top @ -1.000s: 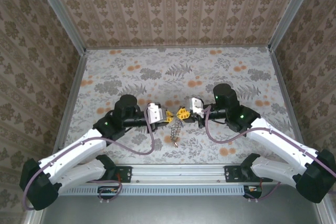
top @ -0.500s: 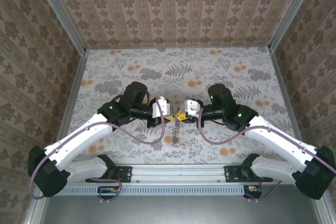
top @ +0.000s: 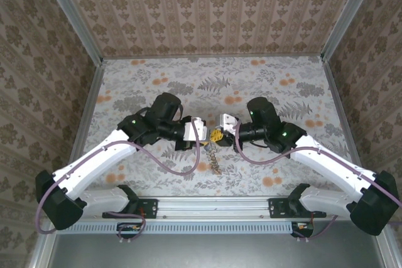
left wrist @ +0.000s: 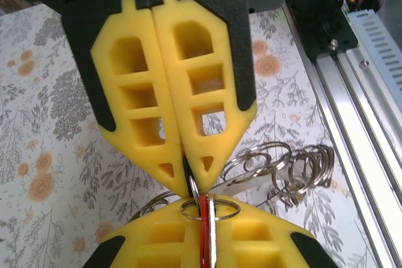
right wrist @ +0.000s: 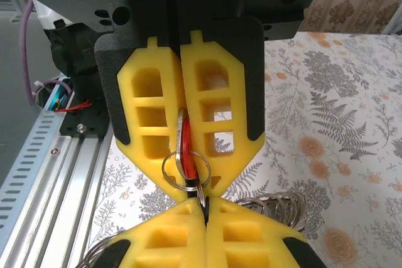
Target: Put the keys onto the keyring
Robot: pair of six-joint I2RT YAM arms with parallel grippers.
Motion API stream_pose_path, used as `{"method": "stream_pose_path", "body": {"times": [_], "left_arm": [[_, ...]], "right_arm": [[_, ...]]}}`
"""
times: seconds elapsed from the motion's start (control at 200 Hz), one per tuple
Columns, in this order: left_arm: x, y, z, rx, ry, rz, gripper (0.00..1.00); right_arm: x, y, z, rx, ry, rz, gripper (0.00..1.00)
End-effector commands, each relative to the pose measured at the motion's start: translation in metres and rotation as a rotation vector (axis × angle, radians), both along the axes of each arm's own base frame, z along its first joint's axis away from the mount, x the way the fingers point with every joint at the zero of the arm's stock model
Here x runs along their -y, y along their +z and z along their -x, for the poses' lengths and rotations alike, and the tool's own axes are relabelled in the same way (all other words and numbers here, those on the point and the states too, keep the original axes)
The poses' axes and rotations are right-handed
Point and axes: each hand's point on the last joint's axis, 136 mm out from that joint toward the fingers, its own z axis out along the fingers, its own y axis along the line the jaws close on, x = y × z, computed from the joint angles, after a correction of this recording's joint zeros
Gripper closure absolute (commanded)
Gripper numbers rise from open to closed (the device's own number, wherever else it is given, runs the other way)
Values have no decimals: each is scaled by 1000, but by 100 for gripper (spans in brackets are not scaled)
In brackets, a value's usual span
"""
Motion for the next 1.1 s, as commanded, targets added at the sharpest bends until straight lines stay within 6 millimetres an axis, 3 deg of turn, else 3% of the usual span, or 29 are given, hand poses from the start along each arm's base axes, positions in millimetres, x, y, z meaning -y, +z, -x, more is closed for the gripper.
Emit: {"method": "stream_pose_path", "body": {"times": [0.0, 0.16, 0.48, 0.805, 1.095], "left_arm": [[4, 19, 19, 56, -145, 1, 100], [-1, 10, 14, 142, -183, -136, 96], [-6, 0, 5, 226, -191, -313, 94], [-14, 3, -10, 347, -199, -471, 100], [-2, 9, -19, 405, -238, -508, 100]], "right_arm": [[-2, 9, -7, -20, -17, -18, 100], [-2, 4, -4, -50, -6, -7, 100], [6, -5, -20, -7, -127, -10, 100], [22, -21, -33, 131, -243, 50, 100], [18, -14, -43, 99, -312, -32, 100]]}}
